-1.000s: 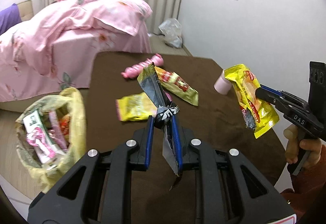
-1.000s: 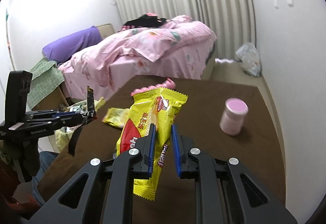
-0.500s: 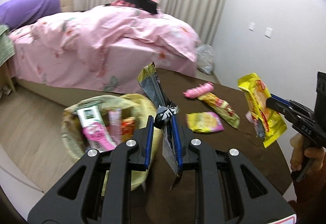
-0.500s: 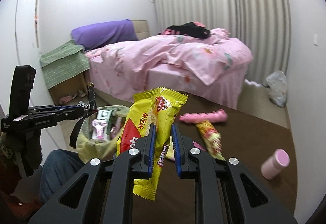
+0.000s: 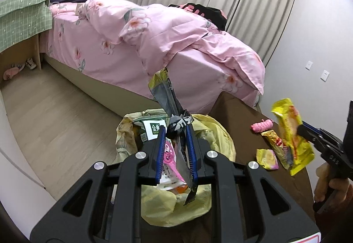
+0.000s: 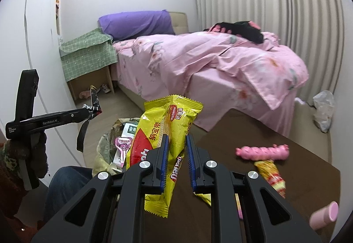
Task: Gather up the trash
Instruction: 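Lower both tools over the yellow trash bag and open them, then move both open tools back to the remaining wrappers on the table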
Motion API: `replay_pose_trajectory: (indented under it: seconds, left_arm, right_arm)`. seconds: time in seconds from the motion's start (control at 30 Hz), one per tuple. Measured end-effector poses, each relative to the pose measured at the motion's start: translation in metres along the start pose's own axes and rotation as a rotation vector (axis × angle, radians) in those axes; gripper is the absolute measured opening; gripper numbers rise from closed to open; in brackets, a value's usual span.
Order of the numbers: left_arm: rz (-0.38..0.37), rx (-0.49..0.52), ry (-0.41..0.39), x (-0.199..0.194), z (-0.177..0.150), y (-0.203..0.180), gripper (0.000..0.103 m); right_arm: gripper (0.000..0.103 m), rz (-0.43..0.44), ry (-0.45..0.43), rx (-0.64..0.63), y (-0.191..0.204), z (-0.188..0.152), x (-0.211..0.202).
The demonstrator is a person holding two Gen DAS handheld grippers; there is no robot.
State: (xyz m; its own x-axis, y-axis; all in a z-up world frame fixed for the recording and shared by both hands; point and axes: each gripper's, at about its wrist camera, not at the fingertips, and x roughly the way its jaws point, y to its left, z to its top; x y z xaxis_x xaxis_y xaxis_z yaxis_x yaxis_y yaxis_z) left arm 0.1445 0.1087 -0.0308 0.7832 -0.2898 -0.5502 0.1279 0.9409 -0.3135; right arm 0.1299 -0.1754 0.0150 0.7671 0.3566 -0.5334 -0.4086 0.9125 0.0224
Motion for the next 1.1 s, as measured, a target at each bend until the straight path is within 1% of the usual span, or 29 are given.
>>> replay_pose_trajectory:
  seconds: [0.17,0.23,0.33,0.43,0.57,0.8,0.83,0.87,0.9,0.93,0.97,1.03,1.1]
  left_arm:
    - [-0.05,-0.004,0.019,0.024,-0.001,0.004,0.017]
    - [-0.077,-0.013,0.035,0.035,0.0,0.005,0.017]
    - [-0.092,-0.013,0.044,0.048,0.001,0.005,0.017]
    - [-0.121,-0.035,0.049,0.056,0.003,0.006,0.017]
    - [-0.13,-0.047,0.056,0.064,0.006,0.007,0.017]
    - [-0.118,-0.097,0.102,0.082,0.0,0.019,0.018]
    - [-0.111,-0.104,0.109,0.085,-0.001,0.021,0.02]
    - [-0.108,-0.114,0.118,0.086,-0.002,0.023,0.028]
    - [-0.108,-0.129,0.124,0.087,-0.002,0.026,0.039]
    - [-0.111,-0.155,0.125,0.088,-0.003,0.03,0.043]
    - [-0.112,-0.171,0.119,0.087,-0.003,0.032,0.047]
    - [-0.091,-0.174,0.099,0.082,-0.002,0.034,0.049]
    - [-0.059,-0.158,0.081,0.078,0.0,0.032,0.051]
  right_arm:
    - [0.017,0.043,0.058,-0.015,0.01,0.009,0.049]
    - [0.017,0.05,0.083,-0.043,0.018,0.011,0.073]
    - [0.017,0.067,0.111,-0.064,0.025,0.012,0.098]
    - [0.017,0.071,0.144,-0.072,0.031,0.011,0.126]
    - [0.017,0.085,0.172,-0.064,0.035,0.008,0.147]
    - [0.017,0.13,0.207,0.022,0.028,0.002,0.171]
    - [0.017,0.134,0.209,0.027,0.026,0.001,0.172]
    - [0.019,0.142,0.217,0.033,0.025,0.0,0.175]
    - [0.02,0.148,0.227,0.034,0.024,-0.002,0.177]
    - [0.026,0.148,0.232,0.035,0.023,-0.003,0.177]
    - [0.036,0.151,0.236,0.035,0.023,-0.004,0.177]
    - [0.042,0.154,0.222,0.043,0.02,-0.005,0.173]
    - [0.042,0.141,0.211,0.057,0.016,-0.006,0.168]
